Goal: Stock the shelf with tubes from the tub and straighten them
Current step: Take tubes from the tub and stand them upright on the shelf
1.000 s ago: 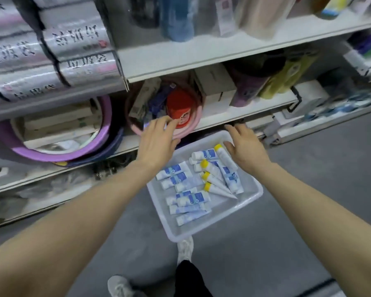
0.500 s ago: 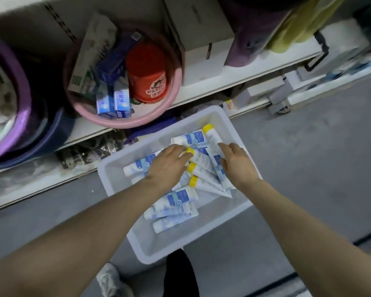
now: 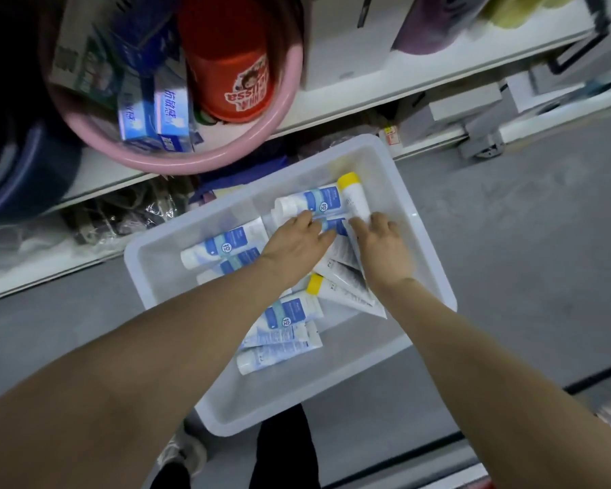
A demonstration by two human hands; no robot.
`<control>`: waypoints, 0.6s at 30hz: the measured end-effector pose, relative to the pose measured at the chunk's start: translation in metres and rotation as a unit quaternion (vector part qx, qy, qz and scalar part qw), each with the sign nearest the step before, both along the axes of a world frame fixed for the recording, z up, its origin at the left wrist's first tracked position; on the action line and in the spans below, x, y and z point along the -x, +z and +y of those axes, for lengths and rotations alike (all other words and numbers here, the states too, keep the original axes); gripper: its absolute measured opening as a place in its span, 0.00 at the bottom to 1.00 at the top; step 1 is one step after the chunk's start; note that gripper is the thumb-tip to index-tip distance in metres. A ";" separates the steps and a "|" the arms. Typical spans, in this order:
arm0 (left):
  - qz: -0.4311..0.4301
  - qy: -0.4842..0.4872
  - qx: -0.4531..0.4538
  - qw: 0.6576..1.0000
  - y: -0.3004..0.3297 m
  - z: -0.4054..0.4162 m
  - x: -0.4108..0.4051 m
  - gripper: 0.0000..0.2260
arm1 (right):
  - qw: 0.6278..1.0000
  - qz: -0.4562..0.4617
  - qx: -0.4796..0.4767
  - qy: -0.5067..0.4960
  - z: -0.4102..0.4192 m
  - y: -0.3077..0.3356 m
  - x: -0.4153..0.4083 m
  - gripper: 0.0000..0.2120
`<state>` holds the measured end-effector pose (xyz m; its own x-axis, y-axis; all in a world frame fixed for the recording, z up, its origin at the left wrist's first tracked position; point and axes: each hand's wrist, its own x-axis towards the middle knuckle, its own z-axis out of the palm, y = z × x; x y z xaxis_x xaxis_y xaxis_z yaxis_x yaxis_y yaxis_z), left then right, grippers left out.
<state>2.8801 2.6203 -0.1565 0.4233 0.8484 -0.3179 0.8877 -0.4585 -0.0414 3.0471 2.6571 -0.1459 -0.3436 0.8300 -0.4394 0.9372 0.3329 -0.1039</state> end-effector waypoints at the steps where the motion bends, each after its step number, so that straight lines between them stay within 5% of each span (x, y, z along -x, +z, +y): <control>1: 0.015 -0.004 0.004 1.000 0.004 0.000 -0.001 0.25 | 1.000 0.013 0.007 -0.002 0.002 0.000 -0.001 0.22; 8: -0.040 0.105 0.144 0.983 0.030 -0.026 0.007 0.30 | 0.997 0.031 0.040 -0.050 -0.002 0.019 -0.006 0.21; 14: -0.207 0.371 0.297 0.855 0.069 -0.076 0.055 0.22 | 0.989 0.107 0.006 -0.105 -0.039 0.062 -0.002 0.19; 18: -0.314 0.443 0.286 0.790 0.102 -0.106 0.082 0.16 | 0.990 0.114 -0.015 -0.086 -0.059 0.104 0.016 0.17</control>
<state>2.7985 2.5145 -0.0543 -0.0298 0.6934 -0.7200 0.6343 0.5698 0.5225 3.0307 2.5979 -0.0423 -0.2841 0.8958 -0.3418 0.9336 0.1773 -0.3113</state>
